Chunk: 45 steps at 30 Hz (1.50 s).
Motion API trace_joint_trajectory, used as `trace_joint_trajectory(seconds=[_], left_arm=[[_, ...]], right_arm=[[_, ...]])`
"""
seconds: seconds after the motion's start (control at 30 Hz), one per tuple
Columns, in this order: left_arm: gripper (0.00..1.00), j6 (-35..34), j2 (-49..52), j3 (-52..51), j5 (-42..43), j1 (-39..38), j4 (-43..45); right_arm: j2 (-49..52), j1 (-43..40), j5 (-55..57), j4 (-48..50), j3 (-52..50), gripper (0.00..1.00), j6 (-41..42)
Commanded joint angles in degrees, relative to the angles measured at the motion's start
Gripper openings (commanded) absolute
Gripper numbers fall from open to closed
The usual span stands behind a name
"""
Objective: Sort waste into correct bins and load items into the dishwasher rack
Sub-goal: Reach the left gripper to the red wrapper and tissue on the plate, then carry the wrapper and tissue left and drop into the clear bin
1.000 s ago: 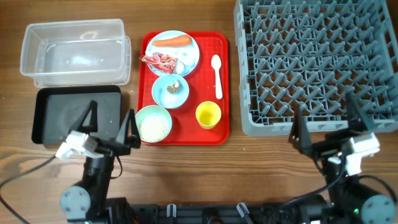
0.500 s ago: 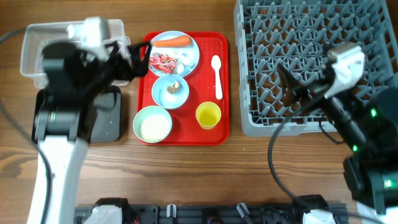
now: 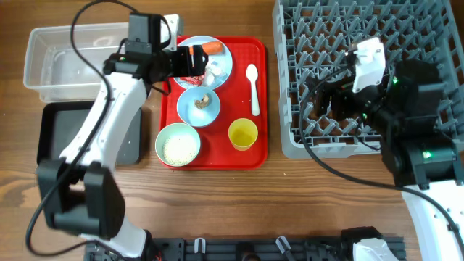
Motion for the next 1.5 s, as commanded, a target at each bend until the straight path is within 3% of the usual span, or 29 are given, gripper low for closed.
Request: trace_joint_trajectory(seconds=[0.0, 0.23, 0.6, 0.77, 0.83, 0.97, 1.0, 1.07, 1.23, 1.47], left_arm=[[0.99, -4.0, 6.5, 1.1, -3.0, -2.8, 2.5], [1.00, -17.1, 15.0, 1.1, -20.4, -8.4, 5.4], [0.98, -17.4, 17.5, 1.0, -20.9, -8.8, 12.2], [0.91, -17.4, 20.7, 1.0, -20.9, -8.8, 13.0], [0.83, -17.4, 21.0, 1.0, -20.9, -8.8, 13.0], [0.36, -17.4, 21.0, 1.0, -20.9, -8.8, 13.0], [0.20, -17.4, 21.0, 1.0, -20.9, -8.8, 13.0], [0.04, -17.4, 21.0, 1.0, -20.9, -8.8, 13.0], [0.04, -17.1, 18.8, 1.8, -20.9, -8.5, 13.3], [0.04, -16.7, 4.2, 5.4, -22.4, -8.3, 8.3]], right_arm=[[1.4, -0.3, -1.2, -0.5, 1.3, 1.00, 1.6], [2.0, -0.3, -1.2, -2.0, 1.3, 1.00, 1.6], [2.2, -0.3, -1.2, -2.2, 1.3, 1.00, 1.6], [2.3, -0.3, -1.2, -2.2, 1.3, 1.00, 1.5], [2.3, -0.3, -1.2, -2.2, 1.3, 1.00, 1.6], [2.3, -0.3, -1.2, -2.2, 1.3, 1.00, 1.5], [2.3, -0.3, -1.2, -2.2, 1.3, 1.00, 1.5], [2.3, -0.3, -1.2, -2.2, 1.3, 1.00, 1.5], [2.3, -0.3, -1.2, -2.2, 1.3, 1.00, 1.5], [2.2, -0.3, -1.2, -1.8, 1.3, 1.00, 1.6]])
